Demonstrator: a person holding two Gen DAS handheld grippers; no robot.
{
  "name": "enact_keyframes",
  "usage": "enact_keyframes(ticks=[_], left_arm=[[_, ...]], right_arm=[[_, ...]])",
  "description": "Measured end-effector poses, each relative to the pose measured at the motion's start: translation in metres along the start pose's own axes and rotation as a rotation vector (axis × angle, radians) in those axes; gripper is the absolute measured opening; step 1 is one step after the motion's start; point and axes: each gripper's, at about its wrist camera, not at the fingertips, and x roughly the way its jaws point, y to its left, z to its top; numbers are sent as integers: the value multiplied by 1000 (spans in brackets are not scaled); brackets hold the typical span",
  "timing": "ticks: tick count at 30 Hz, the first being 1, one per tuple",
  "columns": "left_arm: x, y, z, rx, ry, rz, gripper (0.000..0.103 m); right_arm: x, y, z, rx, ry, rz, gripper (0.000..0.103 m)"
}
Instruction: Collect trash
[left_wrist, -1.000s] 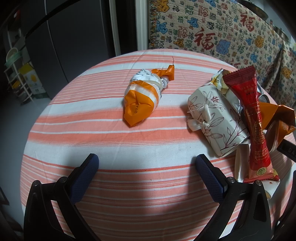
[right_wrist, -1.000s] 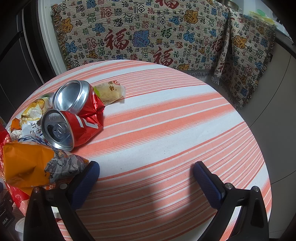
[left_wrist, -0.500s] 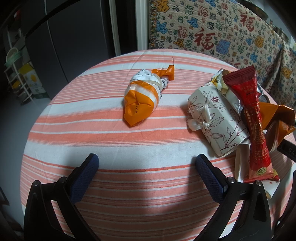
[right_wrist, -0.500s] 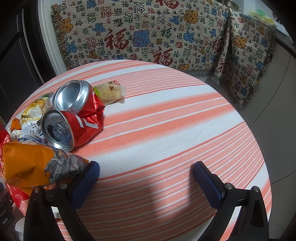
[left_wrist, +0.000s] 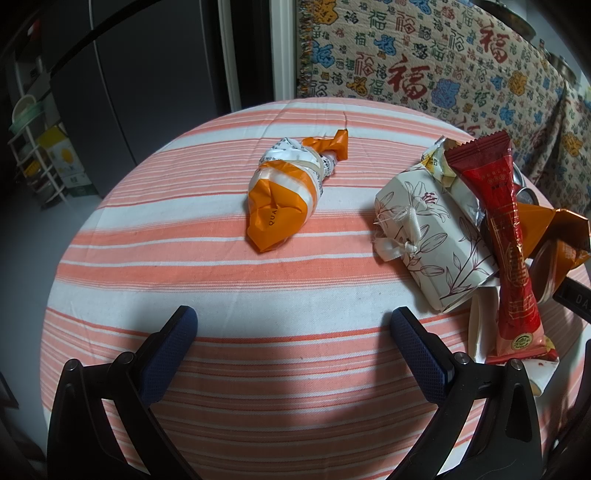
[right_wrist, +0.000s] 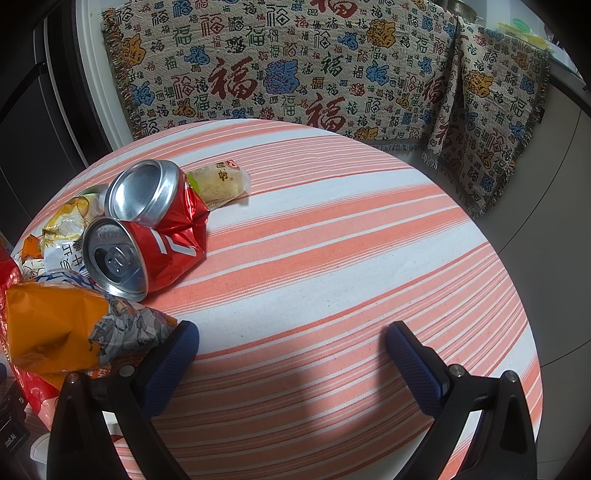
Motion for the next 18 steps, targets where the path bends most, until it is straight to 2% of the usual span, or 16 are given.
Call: enact_keyframes(ticks=[6,8,10,12,14,16,18], left_arm=[[0,0,-1,1,1,0,103],[-4,0,-4,35,28,-24,103],[-14,6,-14,56,28,-56,103],[-30,17,-28,46,-16,-121,103],[-49,24,-38,21,-72,-216,103],[-65,14,-40,26,-108,-266,103],[-79,-13,-36,81,-135,-337,102]], right_arm=[[0,-1,0,0,0,-1,103],[0,-1,0,-9,3,5,103],[-1,-6,1,-110,41,88,103],[-7,-24,-3,-118,27,186,103],[-19,-54,-12,-78,-14,235,103],[-29,-73,-20,-69,-47,254,103],[-39,-84,-29,-92,-83,308,103]])
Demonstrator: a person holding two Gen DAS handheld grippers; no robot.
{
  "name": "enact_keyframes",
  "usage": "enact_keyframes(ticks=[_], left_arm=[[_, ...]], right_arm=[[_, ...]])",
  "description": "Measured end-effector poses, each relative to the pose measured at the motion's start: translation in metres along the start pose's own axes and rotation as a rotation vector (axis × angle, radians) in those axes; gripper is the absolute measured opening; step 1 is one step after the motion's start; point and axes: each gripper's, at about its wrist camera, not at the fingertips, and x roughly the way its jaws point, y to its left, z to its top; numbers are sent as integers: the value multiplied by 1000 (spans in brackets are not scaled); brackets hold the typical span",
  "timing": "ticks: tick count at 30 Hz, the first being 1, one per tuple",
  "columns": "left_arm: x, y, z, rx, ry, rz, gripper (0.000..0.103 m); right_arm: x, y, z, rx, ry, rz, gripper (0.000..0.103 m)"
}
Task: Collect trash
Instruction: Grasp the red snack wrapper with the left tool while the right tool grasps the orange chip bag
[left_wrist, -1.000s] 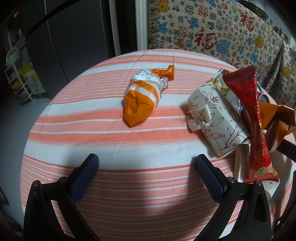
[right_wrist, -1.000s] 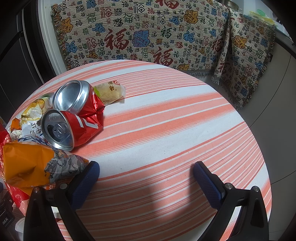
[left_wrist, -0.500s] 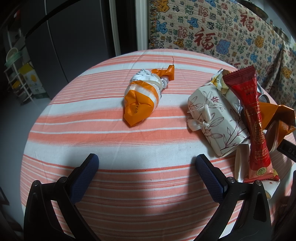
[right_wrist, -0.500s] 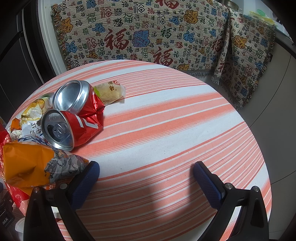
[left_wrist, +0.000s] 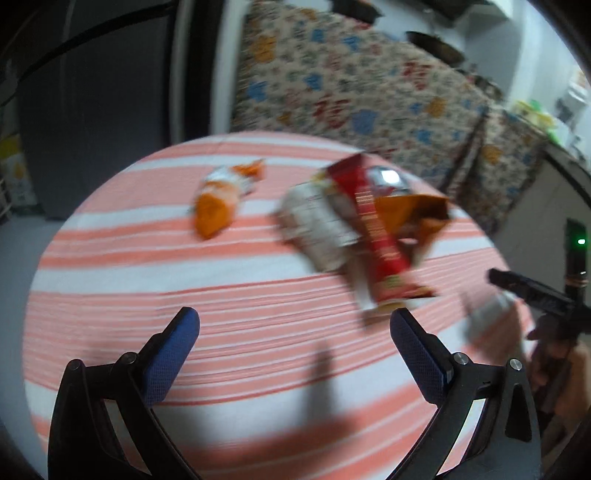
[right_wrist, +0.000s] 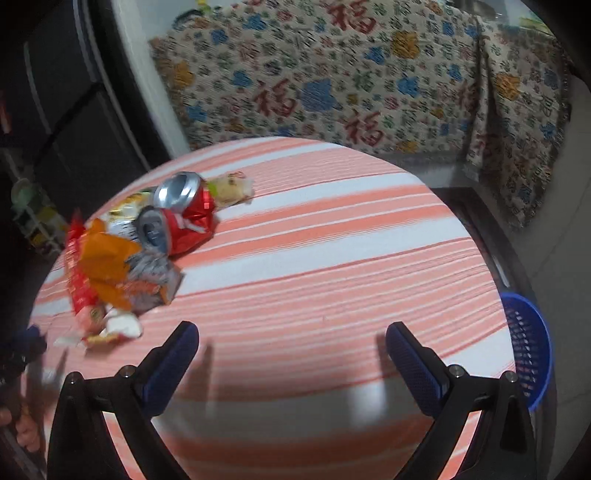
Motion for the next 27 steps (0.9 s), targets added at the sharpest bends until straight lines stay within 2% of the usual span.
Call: enact_keyframes(ticks=[2,4,6,7,8,12,13,14,16,18,22,24,25,26,27], left_arm=[[5,-34,6,66,-7,-39,102],[14,-59,9,129,-14,-29,101],[26,-77,8,196,-7,18,90],[32,-82,5,218,5,34,79],[36,-84,3,222,15,29,74],[33,-76,-6,187,38,-30,74],[27,-71,-7,175,27,-28,79],[20,-64,-6,158,18,-25,86],[9,-51,3,108,8,-39,88],[9,-42,17,69,22,-53,88],[31,-37,41,45,60,-32,86],[47,-34,51,10,81,-36,85],[56,-34,55,-5,94,-42,84],[64,-35,58,-11,106,-41,80],[68,-38,59,-8,113,-37,78]], right_arm=[[-10,2,-5,-38,-37,12,103],[-14,9,-4,-72,-44,55,103],[-16,22,-1,-135,-54,81,103],[-19,29,-1,-189,-71,67,103],[-22,36,-2,-245,-95,47,103],[-27,44,0,-321,-131,38,103],[-25,48,4,-341,-131,55,103],[-22,55,9,-362,-127,88,103],[-14,70,15,-399,-107,179,102],[0,89,23,-447,-71,220,102],[20,119,36,-523,-53,237,84],[28,127,40,-548,-40,239,81],[33,130,42,-567,-26,250,65],[35,130,41,-578,-3,266,55],[34,128,42,-572,9,272,53]])
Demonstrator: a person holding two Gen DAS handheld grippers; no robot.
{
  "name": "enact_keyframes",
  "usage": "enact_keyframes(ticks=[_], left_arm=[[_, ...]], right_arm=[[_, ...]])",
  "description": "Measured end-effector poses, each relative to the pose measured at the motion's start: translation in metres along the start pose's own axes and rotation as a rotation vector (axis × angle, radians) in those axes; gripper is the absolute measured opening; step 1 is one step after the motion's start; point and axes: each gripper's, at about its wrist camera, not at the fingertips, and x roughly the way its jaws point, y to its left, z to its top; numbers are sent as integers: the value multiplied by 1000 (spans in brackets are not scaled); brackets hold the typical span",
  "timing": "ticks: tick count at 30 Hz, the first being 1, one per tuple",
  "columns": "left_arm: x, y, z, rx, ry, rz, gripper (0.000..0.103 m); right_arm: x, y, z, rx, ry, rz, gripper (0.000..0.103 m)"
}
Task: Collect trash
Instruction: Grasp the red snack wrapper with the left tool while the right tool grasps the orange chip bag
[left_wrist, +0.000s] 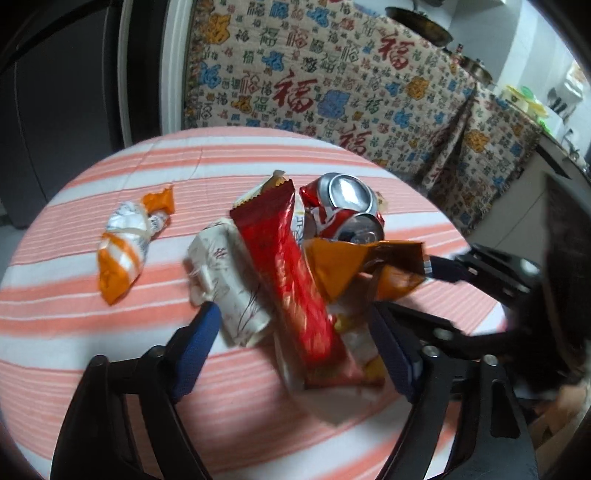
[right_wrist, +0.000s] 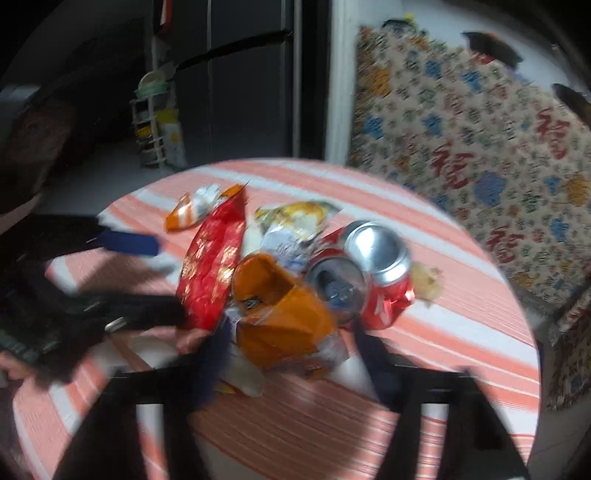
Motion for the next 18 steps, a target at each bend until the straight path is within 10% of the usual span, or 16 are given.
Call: enact_keyframes(ticks=[3,5,15,18], left_arm=[[6,-9,2,24,-9,50,59],[6,-9,4,20,-16,26,23],[-40,17,-9,-63,-73,-71,7],[-63,32,-17,-104,-70,-97,7]], right_arm=[[-16,-8,-5,74,-13,13,44],[-29,-19,-12,146,-29,44,0],[-69,-52,-50,288,25,20,1],[-81,-50,-58,251,20,-29,47]])
